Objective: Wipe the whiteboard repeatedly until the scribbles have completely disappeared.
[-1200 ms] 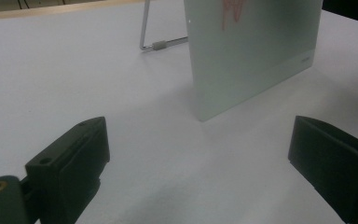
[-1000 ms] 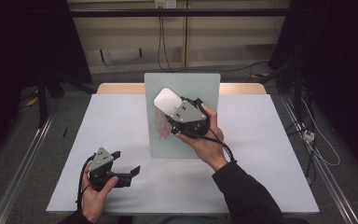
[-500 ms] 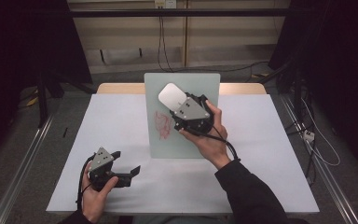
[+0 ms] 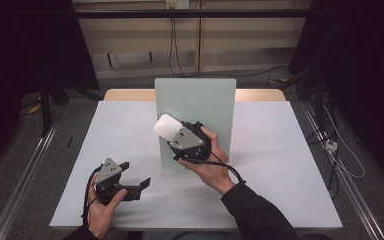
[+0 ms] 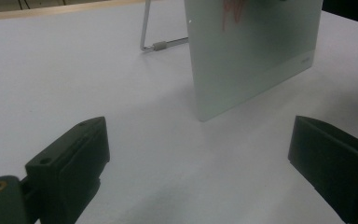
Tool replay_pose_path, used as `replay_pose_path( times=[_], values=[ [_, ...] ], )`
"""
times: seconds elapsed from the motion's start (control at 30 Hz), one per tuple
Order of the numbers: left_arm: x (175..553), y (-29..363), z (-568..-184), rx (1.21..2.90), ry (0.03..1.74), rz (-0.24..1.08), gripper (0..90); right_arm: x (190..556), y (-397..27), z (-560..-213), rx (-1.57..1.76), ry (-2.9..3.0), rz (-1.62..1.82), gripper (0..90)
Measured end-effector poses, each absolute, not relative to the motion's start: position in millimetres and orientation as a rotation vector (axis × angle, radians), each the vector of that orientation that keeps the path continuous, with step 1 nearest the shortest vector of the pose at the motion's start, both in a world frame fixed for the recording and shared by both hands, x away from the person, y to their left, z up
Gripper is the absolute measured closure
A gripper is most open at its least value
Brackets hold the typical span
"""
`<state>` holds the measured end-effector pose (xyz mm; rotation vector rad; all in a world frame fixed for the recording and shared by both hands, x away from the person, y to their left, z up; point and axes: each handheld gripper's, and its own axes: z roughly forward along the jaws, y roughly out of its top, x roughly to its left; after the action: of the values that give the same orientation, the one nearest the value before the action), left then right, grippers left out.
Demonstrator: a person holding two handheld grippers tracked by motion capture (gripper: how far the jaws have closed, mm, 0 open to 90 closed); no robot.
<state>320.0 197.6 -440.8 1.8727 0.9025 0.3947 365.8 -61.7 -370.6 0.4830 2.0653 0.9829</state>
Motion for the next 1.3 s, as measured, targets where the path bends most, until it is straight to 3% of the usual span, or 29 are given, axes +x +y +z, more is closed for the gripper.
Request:
replay_pose_path(
  times=[0.27, 0.73, 1.3],
  values=[
    [320, 198, -441, 1.874, 0.901, 0.394, 5.2, 362, -61, -381, 0.47, 2.111, 0.973, 31.8],
    [320, 198, -441, 1.873, 0.899, 0.395, 5.2, 372, -77, -350, 0.513, 2.018, 0.974, 31.8],
    [320, 197, -441, 1.878, 0.897, 0.395, 5.1, 357, -63, -390, 0.474, 2.142, 0.943, 31.8]
  ],
)
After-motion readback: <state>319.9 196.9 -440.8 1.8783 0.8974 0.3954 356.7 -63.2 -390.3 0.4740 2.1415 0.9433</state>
